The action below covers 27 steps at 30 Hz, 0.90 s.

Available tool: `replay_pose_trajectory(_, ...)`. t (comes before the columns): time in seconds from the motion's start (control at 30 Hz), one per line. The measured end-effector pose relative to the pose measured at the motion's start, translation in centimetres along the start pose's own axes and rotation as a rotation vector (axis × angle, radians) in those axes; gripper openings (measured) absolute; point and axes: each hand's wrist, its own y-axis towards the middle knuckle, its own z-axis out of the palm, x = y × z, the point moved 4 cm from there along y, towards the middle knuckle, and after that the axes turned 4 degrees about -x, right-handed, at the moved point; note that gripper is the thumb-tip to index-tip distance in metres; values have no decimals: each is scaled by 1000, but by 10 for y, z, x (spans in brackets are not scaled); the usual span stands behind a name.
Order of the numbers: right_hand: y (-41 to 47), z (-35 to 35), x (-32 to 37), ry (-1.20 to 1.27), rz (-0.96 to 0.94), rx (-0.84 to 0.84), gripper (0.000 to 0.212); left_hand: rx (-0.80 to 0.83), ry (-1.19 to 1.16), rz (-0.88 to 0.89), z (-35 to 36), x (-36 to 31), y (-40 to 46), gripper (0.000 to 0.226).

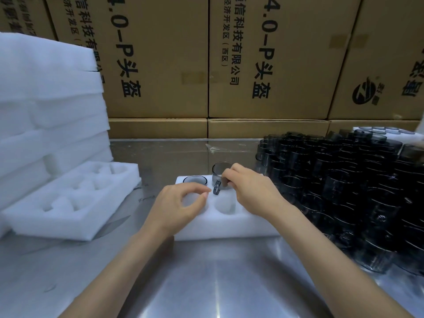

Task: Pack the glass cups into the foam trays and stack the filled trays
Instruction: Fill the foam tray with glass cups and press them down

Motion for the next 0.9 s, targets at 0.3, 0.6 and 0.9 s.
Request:
replay_pose_trajectory(0.3, -1, 7, -4, 56, 7, -2, 24, -1, -105, -7, -3, -4, 6, 16)
replay_pose_trajectory(0.6, -8, 9, -5, 230, 20, 71, 60, 360, 191, 119, 14, -14, 21, 59)
replay_pose_trajectory(0.9, -6, 21, -5, 177, 75, 309, 52, 566, 341, 9, 26, -5, 21, 46)
